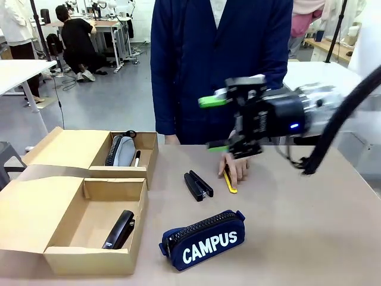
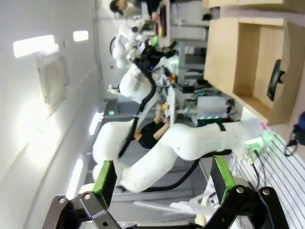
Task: Place items inside the box.
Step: Pick up a Pencil pouch or Stapler and place it inside the Mailer Box closest to the robot.
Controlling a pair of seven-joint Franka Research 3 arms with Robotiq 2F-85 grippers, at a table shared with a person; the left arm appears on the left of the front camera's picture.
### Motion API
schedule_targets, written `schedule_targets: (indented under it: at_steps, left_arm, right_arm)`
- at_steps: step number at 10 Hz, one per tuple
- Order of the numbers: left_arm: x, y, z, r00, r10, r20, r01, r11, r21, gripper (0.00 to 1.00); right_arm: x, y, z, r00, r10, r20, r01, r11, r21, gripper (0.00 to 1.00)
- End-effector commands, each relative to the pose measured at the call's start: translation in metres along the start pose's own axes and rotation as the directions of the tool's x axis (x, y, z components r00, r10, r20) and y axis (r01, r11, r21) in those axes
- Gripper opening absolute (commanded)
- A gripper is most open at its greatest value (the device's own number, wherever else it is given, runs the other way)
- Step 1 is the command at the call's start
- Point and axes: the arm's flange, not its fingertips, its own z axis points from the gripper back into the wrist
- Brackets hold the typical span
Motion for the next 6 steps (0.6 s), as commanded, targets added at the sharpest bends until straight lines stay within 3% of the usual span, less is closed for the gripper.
schedule_targets:
  at_steps: [1,2,3,4,5,6]
  left_arm:
    - [0.000,0.000,-0.001,1.000,-0.018,0.006,0.019,1.000,-0.023,1.00]
    - [0.000,0.000,-0.001,1.000,-0.018,0.006,0.019,1.000,-0.023,1.00]
    - [0.000,0.000,-0.001,1.000,-0.018,0.006,0.019,1.000,-0.023,1.00]
    - [0.000,0.000,-0.001,1.000,-0.018,0.006,0.019,1.000,-0.023,1.00]
    - [0.000,0.000,-0.001,1.000,-0.018,0.006,0.019,1.000,-0.023,1.00]
    - [0.000,0.000,-0.001,1.000,-0.018,0.006,0.019,1.000,-0.023,1.00]
  right_arm:
    - [0.010,-0.015,0.090,0.998,-0.052,-0.022,0.054,0.993,0.103,1.00]
    - [0.003,-0.033,0.144,0.995,-0.067,-0.068,0.078,0.981,0.177,1.00]
    - [-0.011,-0.054,0.196,0.998,-0.019,-0.059,0.032,0.974,0.226,1.00]
    - [-0.031,-0.075,0.245,0.998,0.010,0.056,-0.025,0.961,0.276,1.00]
    - [-0.052,-0.093,0.276,0.981,-0.020,0.195,-0.039,0.955,0.293,1.00]
    - [-0.074,-0.111,0.293,0.959,-0.048,0.280,-0.030,0.963,0.269,1.00]
